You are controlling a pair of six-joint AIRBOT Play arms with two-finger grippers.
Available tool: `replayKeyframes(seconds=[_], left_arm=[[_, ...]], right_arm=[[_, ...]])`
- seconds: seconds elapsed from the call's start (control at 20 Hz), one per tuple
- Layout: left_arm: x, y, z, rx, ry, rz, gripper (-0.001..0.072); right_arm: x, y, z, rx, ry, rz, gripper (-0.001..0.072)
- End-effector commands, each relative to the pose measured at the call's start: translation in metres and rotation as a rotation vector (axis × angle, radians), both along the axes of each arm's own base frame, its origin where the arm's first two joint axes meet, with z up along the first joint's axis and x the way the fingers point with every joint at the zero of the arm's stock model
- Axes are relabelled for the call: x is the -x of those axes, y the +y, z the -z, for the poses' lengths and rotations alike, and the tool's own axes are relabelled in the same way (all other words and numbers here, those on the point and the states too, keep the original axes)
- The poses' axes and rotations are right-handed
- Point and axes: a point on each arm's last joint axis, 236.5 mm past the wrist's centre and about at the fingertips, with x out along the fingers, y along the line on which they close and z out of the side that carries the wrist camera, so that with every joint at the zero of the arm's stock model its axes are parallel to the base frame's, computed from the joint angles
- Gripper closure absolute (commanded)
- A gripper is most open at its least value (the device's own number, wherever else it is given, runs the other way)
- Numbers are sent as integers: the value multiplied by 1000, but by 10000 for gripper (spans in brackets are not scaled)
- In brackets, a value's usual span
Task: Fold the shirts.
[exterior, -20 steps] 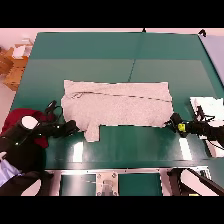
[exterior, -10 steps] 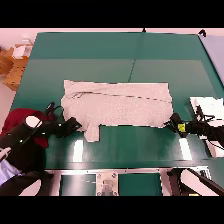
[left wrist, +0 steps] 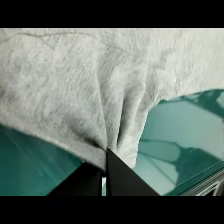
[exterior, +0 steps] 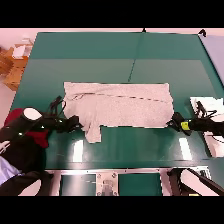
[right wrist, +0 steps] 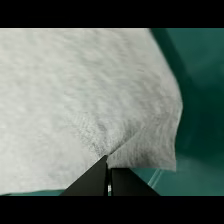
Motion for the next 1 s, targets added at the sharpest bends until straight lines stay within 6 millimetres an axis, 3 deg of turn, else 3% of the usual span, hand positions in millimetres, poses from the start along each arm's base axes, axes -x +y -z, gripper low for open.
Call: replayKeyframes(seconds=[0.0,0.15,0.35,0.45,0.55,0.75,0.85,0.95], left_arm=[[14,38,-19,-206,3,96,683],[34,61,-28,-314,47,170,682],[50,64,-27,-326,102,212,682],[47,64,-34,-327,89,218,682],[29,62,-49,-327,28,204,682],[-24,57,-77,-329,-83,192,682],[-52,54,-84,-331,-104,203,682],[-83,50,-84,-333,-112,216,682]], right_arm=[[12,-2,-21,6,81,-84,696],[22,2,-25,-12,119,-115,696],[41,-10,-22,41,206,-136,696],[32,-16,-33,55,187,-134,696],[11,-16,-51,45,120,-115,696],[-51,-13,-99,34,-99,-85,696],[-77,-14,-111,39,-150,-83,696],[-101,-15,-110,24,-166,-80,696]])
